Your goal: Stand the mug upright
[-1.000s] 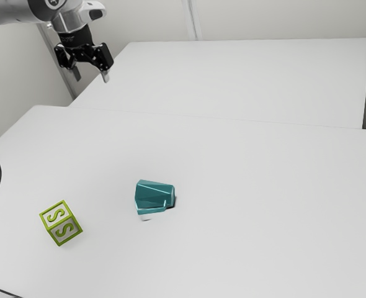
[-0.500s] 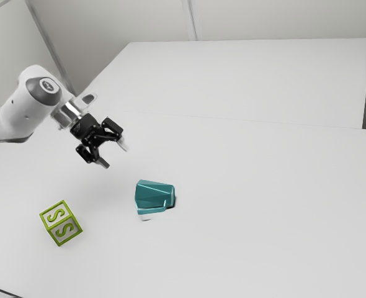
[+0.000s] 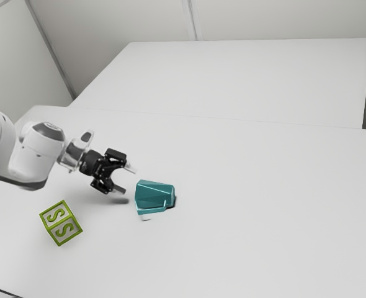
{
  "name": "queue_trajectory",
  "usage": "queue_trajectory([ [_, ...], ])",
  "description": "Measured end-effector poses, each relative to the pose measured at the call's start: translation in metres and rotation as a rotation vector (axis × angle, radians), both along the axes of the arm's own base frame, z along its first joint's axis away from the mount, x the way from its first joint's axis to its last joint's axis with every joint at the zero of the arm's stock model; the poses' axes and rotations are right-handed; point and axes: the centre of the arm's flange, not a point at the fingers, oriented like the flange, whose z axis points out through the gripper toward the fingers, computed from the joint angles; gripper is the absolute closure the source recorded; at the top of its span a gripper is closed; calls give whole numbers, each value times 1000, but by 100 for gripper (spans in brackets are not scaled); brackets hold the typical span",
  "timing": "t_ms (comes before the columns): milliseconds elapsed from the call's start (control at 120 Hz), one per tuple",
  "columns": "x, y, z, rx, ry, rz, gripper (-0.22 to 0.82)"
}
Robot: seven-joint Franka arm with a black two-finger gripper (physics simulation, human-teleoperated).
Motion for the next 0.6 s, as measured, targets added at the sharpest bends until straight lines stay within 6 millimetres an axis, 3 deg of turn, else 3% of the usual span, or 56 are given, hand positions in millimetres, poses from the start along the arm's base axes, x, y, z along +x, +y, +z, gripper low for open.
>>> queue_trajectory([
  [183, -12, -13, -17, -70, -45, 23, 0],
  [300, -20, -22, -12, -89, -91, 14, 0],
  [475, -15, -43, -7, -120, -154, -3, 0],
  [600, -13, -46, -11, -126, -176, 1, 0],
])
